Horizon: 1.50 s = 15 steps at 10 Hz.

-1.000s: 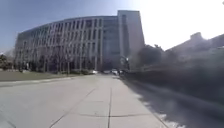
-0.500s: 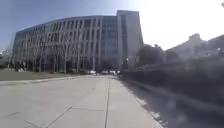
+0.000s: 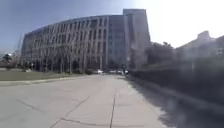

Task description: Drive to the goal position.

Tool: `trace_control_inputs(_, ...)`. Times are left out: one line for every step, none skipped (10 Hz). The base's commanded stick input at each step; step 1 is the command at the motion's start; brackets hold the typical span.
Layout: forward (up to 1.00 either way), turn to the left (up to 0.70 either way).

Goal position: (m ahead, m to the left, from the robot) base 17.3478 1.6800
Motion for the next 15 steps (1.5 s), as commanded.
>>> trace_control_inputs(1.0, 0.03)
trace_control_inputs(1.0, 0.12)
trace_control_inputs(1.0, 0.36)
trace_control_inputs(1.0, 0.43)
trace_control_inputs(1.0, 0.39)
trace_control_inputs(1.0, 0.19)
trace_control_inputs(1.0, 0.03)
trace_control_inputs(1.0, 0.03)
trace_control_inputs(1.0, 0.03)
trace_control_inputs(1.0, 0.03)
trace_control_inputs(1.0, 0.03)
trace_control_inputs(1.0, 0.03)
trace_control_inputs(1.0, 0.03)
trace_control_inputs(1.0, 0.03)
trace_control_inputs(1.0, 0.03)
